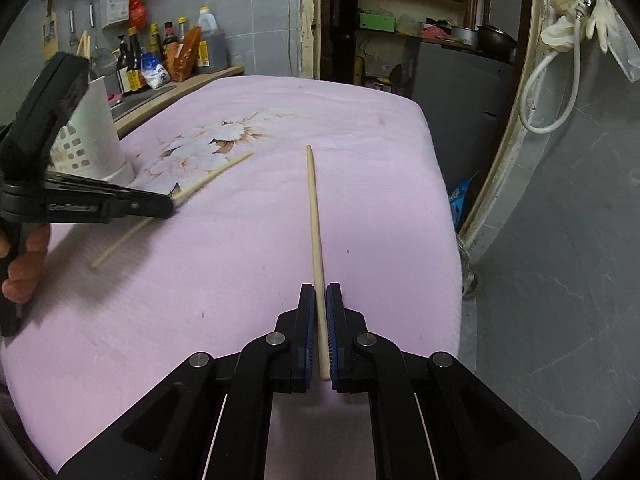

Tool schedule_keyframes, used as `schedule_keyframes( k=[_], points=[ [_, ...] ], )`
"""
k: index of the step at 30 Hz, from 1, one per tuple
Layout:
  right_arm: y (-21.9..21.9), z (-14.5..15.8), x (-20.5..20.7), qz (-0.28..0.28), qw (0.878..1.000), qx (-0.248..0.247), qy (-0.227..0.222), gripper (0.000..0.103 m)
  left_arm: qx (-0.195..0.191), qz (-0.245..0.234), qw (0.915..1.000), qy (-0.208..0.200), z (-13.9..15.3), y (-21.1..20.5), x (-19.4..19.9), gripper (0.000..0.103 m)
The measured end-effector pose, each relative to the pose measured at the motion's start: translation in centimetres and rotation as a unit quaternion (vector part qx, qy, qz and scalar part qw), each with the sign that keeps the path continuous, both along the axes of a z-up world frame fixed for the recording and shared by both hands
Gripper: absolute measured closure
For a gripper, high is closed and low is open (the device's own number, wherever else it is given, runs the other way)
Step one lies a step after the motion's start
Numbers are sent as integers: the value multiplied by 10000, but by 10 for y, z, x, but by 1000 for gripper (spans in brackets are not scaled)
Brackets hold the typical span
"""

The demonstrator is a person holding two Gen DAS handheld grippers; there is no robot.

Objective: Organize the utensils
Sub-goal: 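Move both tools to the last chopsticks and close the right tool on one, then close the left tool on the other chopstick while the right tool holds its chopstick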

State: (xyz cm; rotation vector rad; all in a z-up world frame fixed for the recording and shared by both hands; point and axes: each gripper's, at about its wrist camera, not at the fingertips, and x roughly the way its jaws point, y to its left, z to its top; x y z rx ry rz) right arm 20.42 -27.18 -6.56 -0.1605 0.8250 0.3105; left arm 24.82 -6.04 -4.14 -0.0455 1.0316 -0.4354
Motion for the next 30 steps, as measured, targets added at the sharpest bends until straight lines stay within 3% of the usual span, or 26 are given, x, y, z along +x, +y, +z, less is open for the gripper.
schedule_keyframes(
  k=[9,18,25,27,30],
  points=[
    [4,1,3,168,9996,-59,232,95,188,-254,9994,-160,10,13,-33,100],
    [38,3,60,635,9965,-225,504,81,614,-667,9959,73,6,-8,-5,100],
    [65,-1,90,1067,9902,-430,791,80,376,-664,9964,372,0,-3,13,100],
    [72,-3,90,1142,9887,-577,782,81,370,-661,9965,349,1,-3,11,100],
    [70,-5,94,1110,9886,-450,908,97,374,-642,9969,275,1,-6,9,101]
  ],
)
